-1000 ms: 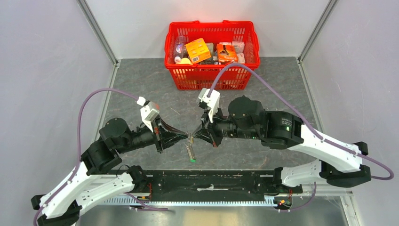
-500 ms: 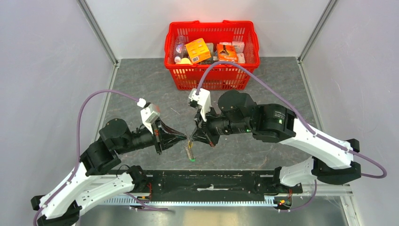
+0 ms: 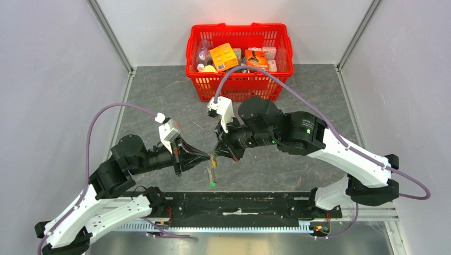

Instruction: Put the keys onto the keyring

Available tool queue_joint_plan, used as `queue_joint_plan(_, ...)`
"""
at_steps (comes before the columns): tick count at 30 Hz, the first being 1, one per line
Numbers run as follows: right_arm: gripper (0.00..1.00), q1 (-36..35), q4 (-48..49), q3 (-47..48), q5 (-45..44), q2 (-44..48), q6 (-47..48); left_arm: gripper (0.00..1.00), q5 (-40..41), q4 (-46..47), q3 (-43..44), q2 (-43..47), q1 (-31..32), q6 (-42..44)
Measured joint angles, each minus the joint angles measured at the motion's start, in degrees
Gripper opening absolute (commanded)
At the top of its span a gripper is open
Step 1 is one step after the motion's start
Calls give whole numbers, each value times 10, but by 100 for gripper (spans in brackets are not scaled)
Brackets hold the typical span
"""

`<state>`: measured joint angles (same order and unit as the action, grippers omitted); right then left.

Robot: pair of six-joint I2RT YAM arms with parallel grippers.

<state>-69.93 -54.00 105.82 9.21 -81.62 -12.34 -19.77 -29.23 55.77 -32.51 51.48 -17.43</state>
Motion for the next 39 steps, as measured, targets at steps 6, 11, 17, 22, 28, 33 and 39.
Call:
queue_joint_plan(6, 0, 1, -2, 10, 0, -10, 0, 2, -3, -8, 0, 2, 0, 3)
queue_joint_plan(11, 0, 1, -2, 11, 2, -16, 0, 2, -3, -12, 0, 3, 0, 4)
queue_joint_plan(17, 0, 1, -6, 11, 8, -17, 0, 2, -3, -16, 0, 3, 0, 4)
queue_joint_plan(22, 0, 1, -5, 11, 15, -17, 0, 2, -3, -17, 0, 3, 0, 4)
queue_joint_plan(28, 0, 1, -5, 11, 24, -17, 0, 2, -3, -17, 0, 3, 0, 4)
queue_joint_plan(33, 0, 1, -6, 11, 26, -17, 0, 2, -3, -17, 0, 3, 0, 4)
queue_joint_plan(39, 0, 1, -10, 11, 25, -17, 0, 2, -3, -17, 3, 3, 0, 4)
